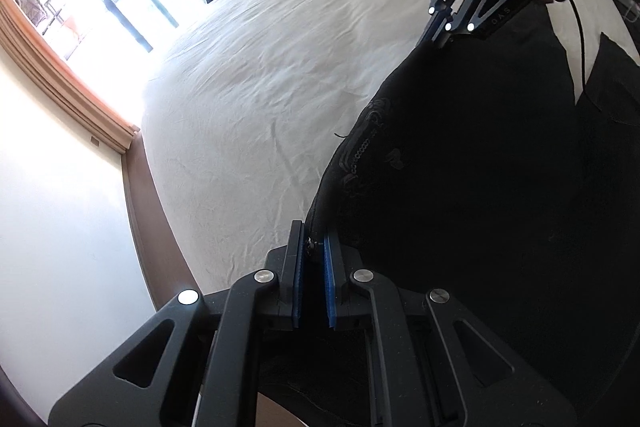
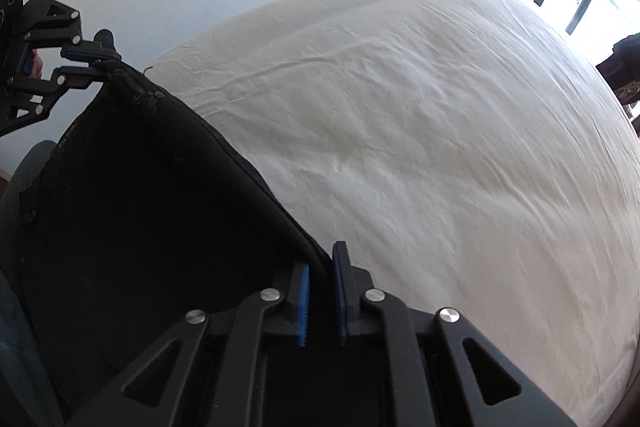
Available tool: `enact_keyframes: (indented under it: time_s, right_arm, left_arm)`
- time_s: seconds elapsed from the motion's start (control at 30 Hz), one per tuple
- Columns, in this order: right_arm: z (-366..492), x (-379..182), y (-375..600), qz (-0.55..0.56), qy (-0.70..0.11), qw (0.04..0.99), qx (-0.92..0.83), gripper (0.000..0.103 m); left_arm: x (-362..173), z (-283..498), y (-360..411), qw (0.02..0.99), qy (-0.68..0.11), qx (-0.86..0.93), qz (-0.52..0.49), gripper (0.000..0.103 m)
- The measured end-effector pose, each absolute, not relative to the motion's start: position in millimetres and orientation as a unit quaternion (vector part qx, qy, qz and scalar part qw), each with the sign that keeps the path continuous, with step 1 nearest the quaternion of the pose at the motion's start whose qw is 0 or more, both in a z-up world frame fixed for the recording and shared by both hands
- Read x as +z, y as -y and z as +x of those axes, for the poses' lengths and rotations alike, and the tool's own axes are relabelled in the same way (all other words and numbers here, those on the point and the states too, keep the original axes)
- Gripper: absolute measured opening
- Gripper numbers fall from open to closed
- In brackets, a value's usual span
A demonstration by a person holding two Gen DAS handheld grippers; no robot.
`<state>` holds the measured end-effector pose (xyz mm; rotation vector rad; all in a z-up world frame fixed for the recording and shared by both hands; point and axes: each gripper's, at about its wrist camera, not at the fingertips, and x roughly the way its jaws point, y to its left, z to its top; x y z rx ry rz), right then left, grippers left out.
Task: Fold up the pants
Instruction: 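Grasp the jeans hem with the left tool while the right tool grasps the other leg hem, then lift the hems with both tools and fold the legs over toward the waistband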
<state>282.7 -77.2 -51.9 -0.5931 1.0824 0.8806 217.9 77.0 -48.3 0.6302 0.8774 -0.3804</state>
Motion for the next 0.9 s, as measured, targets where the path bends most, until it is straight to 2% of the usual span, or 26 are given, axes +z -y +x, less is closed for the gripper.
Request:
enact_keyframes:
  time_s: [0.43, 0.7, 0.9]
  right_arm:
    - [230, -24, 64, -0.119, -0.454, 0.802, 0.369, 0.004]
    - [178, -16, 65, -0.078, -0.435, 0.821, 0.362, 0.004]
    - [122, -11, 77, -0.094, -0.429, 0.824, 0.358, 0.003]
  left_arm:
    - [-30, 187, -61, 0.86, -0.407, -0.182, 0.25, 0.007]
    - [-25, 146, -61, 0.863, -0.411, -0.191, 0.224, 0.007]
    - [-27, 103, -57, 0.861, -0.415, -0.199, 0.217, 0.007]
